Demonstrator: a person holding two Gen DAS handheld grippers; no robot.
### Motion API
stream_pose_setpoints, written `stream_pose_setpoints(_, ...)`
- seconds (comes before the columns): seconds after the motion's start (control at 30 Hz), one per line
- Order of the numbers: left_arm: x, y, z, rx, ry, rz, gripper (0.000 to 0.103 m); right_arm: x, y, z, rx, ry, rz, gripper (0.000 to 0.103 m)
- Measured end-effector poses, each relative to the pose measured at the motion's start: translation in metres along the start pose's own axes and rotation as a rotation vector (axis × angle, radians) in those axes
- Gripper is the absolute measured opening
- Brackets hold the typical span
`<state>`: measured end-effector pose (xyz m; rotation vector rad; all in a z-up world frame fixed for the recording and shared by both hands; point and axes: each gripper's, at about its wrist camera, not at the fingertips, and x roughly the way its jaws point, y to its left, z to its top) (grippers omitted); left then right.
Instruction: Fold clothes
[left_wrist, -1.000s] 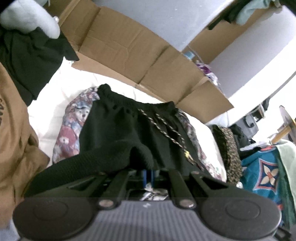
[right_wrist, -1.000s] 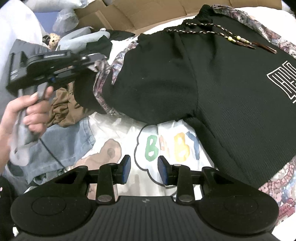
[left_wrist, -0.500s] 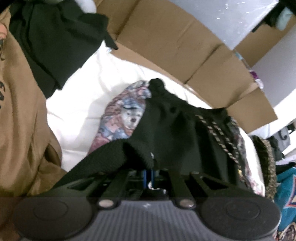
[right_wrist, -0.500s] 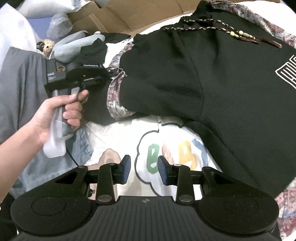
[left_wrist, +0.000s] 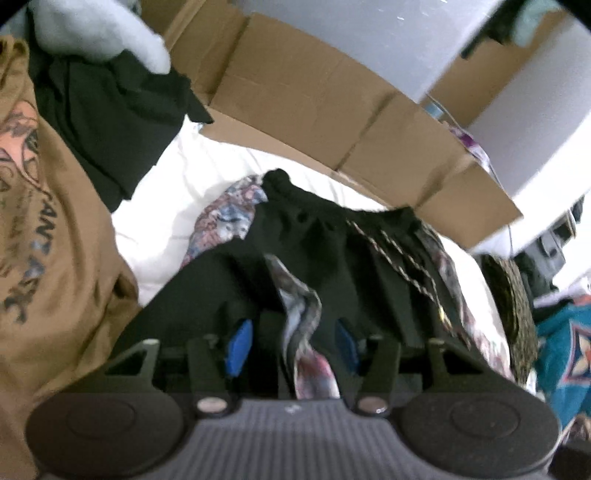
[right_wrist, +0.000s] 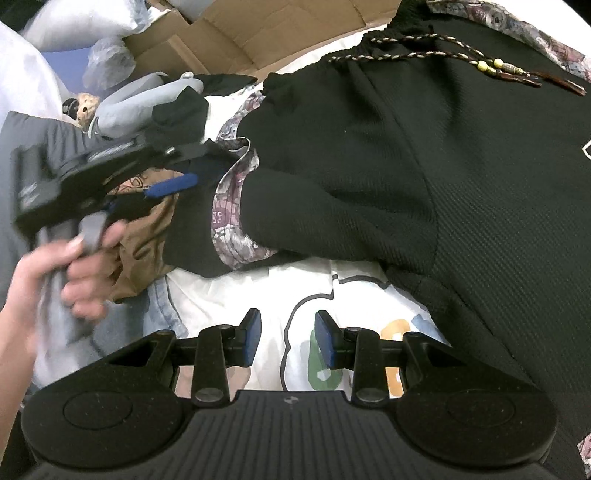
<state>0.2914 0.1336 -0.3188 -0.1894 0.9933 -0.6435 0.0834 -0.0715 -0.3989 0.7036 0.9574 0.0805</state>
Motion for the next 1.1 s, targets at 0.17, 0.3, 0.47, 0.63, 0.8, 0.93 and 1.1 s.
stream_pose_setpoints(0.17, -0.009, -0.009, -0.027, 0.090, 0.033, 0.025, 0.060, -0.004, 0.000, -0.001, -0.008, -0.006, -0.004, 0.039)
stream_pose_setpoints(0.3, -0.008, -0.011, -0.048, 0.131, 0.051, 0.040, 0.064, -0.007, 0.000, -0.002, -0.019, -0.013, -0.009, 0.039)
stream_pose_setpoints(0.47, -0.003, -0.015, -0.062, 0.155, 0.061, 0.004, 0.064, -0.010, 0.000, -0.003, -0.027, -0.015, -0.014, 0.039)
stream_pose_setpoints(0.63, 0.011, -0.023, -0.074, 0.247, 0.092, 0.027, 0.060, -0.009, 0.001, -0.005, -0.028, -0.012, -0.014, 0.039)
stream_pose_setpoints(0.8, 0.014, -0.025, -0.081, 0.266, 0.074, 0.034, 0.043, -0.008, 0.003, -0.007, -0.029, -0.009, -0.013, 0.039)
stream_pose_setpoints(0.93, 0.007, -0.034, -0.079, 0.318, 0.056, -0.004, 0.030, -0.008, 0.003, -0.008, -0.027, -0.013, -0.011, 0.039)
stream_pose_setpoints(1.1, 0.014, -0.033, -0.070, 0.304, 0.109, -0.050, 0.007, -0.006, 0.005, -0.005, -0.017, -0.022, 0.002, 0.039)
